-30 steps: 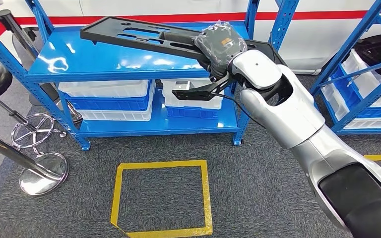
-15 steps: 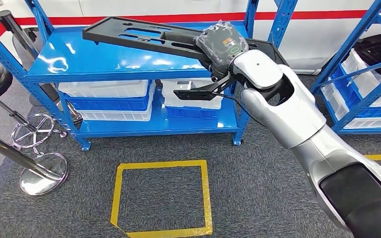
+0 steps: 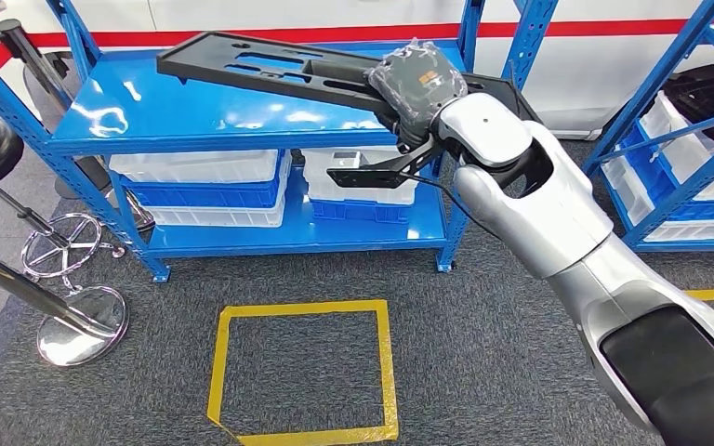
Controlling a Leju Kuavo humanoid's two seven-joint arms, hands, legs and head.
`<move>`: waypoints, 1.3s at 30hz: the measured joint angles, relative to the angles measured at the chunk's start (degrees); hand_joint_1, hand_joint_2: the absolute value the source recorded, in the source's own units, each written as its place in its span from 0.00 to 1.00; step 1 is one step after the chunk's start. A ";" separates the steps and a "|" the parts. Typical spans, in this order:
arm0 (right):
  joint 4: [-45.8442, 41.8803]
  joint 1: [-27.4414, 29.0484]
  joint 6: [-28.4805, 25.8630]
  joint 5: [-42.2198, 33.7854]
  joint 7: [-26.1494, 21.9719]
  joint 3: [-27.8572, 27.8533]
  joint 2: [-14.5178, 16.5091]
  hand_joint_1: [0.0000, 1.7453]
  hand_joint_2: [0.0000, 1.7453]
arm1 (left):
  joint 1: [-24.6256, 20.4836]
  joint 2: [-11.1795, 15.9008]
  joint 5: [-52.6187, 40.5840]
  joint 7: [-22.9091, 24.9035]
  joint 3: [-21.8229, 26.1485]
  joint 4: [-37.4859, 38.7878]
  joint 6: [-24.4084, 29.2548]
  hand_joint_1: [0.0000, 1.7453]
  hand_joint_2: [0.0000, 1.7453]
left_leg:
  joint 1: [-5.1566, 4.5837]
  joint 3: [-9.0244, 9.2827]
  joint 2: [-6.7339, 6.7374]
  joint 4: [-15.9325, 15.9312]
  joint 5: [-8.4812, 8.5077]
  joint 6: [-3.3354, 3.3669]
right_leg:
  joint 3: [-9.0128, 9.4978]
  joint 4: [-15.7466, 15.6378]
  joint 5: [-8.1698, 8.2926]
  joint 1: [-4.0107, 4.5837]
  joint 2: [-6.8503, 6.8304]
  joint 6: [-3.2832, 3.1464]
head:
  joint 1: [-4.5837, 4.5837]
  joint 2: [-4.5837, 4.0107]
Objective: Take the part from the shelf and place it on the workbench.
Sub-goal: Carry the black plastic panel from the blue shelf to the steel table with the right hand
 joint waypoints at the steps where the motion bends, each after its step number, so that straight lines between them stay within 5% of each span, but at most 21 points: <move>1: 0.00 0.00 0.00 -0.01 0.00 0.00 -0.02 1.00 1.00 | 0.00 0.00 0.00 0.01 0.02 0.00 0.00 0.00 1.00 | 0.00 0.00 0.00 0.00 0.00 0.00 | 0.00 0.00 0.00 0.00 0.00 0.00 | 0.00 0.00; 8: 0.00 0.00 0.02 -0.27 -0.02 0.00 -0.10 1.00 1.00 | 0.00 0.03 -0.08 0.02 0.21 0.00 0.00 0.00 1.00 | -0.02 -0.04 0.00 0.09 -0.03 0.07 | 0.01 -0.04 0.03 -0.10 0.00 0.04 | 0.00 0.00; 16: 0.00 -0.02 0.03 0.12 0.74 -0.02 -0.19 1.00 1.00 | -0.02 0.05 -0.09 0.01 0.33 0.00 0.03 0.00 1.00 | -0.07 0.03 0.08 -0.22 0.28 1.44 | 0.24 -0.44 0.30 -0.40 0.01 0.95 | 0.00 0.00; 18: 0.00 -0.13 0.02 0.16 0.77 -0.04 -0.47 1.00 1.00 | -0.03 0.01 -0.13 0.01 0.34 0.00 0.05 0.00 1.00 | 0.25 0.67 0.34 -1.56 1.05 2.14 | -0.62 1.94 -1.72 -0.30 0.03 1.18 | 0.05 0.00; 20: 0.01 -0.13 0.03 0.16 0.76 -0.04 -0.78 1.00 1.00 | -0.06 -0.02 -0.17 0.01 0.35 0.00 0.11 0.00 1.00 | 0.44 0.81 0.50 -1.98 1.39 2.50 | -3.37 8.54 -5.54 -0.40 0.02 1.26 | 0.07 0.00; 22: 0.02 0.11 0.04 0.16 0.73 -0.04 -1.01 1.00 1.00 | -0.08 -0.02 -0.20 0.01 0.36 0.00 0.18 0.00 1.00 | 0.48 0.66 0.49 -1.75 1.35 2.46 | -5.61 13.92 -7.34 -0.64 -0.01 1.56 | 0.05 0.00; 24: 0.03 0.22 0.04 0.16 0.72 -0.04 -1.18 1.00 1.00 | -0.04 -0.03 -0.21 0.01 0.36 0.00 0.20 0.00 1.00 | 0.72 0.47 0.42 -1.28 1.15 2.13 | -4.23 11.61 -5.14 -1.04 -0.09 1.93 | 0.06 0.00; 26: 0.04 0.07 0.03 0.16 0.72 -0.04 -1.26 1.00 1.00 | 0.01 -0.03 -0.25 0.01 0.39 0.00 0.22 0.00 1.00 | 0.94 0.08 0.38 -0.34 0.66 1.31 | -0.61 4.50 -2.22 -1.20 -0.10 2.20 | 0.08 0.00; 28: 0.03 -0.01 0.01 0.16 0.68 -0.04 -1.33 1.00 1.00 | -0.05 -0.03 -0.31 0.01 0.46 0.00 0.30 0.00 1.00 | 0.90 -0.38 0.33 0.44 0.36 0.39 | 0.96 0.99 -1.46 -0.95 0.13 1.76 | 0.01 0.00; 32: 0.11 0.05 -0.01 0.17 0.59 -0.04 -1.45 1.00 1.00 | -0.08 -0.04 -0.52 0.01 0.57 0.00 0.37 0.00 1.00 | 1.08 -0.89 0.27 0.97 -0.12 -0.77 | 0.50 0.98 -1.18 -0.69 0.29 -0.10 | -0.04 0.00; 34: 0.14 0.07 -0.01 0.19 0.59 -0.04 -1.43 1.00 1.00 | -0.02 -0.04 -0.54 0.02 0.65 0.00 0.39 0.00 1.00 | 1.09 -2.86 0.27 5.65 -3.27 -0.87 | 0.41 0.82 -0.93 -0.68 0.28 -0.84 | -0.05 0.00; 36: 0.16 0.24 -0.01 0.19 0.58 -0.04 -1.42 1.00 1.00 | -0.02 -0.04 -0.53 0.03 0.73 0.00 0.43 0.00 1.00 | 0.91 -6.19 0.26 13.60 -7.07 -0.77 | 0.31 0.83 -0.92 -0.26 0.28 -1.21 | -0.05 0.00; 38: 0.17 0.51 0.00 0.18 0.55 -0.04 -1.42 1.00 1.00 | -0.04 -0.04 -0.54 0.03 0.80 0.00 0.45 0.00 1.00 | 0.62 -7.58 0.25 17.21 -7.71 -0.38 | 0.33 0.84 -0.95 0.25 0.28 -1.36 | -0.05 0.00; 39: 0.17 0.58 0.00 0.18 0.52 -0.04 -1.42 1.00 1.00 | -0.04 -0.04 -0.54 0.03 0.83 0.00 0.46 0.00 1.00 | 0.39 -6.69 0.22 15.67 -6.46 0.05 | 0.41 0.84 -0.98 0.47 0.30 -1.41 | -0.05 0.00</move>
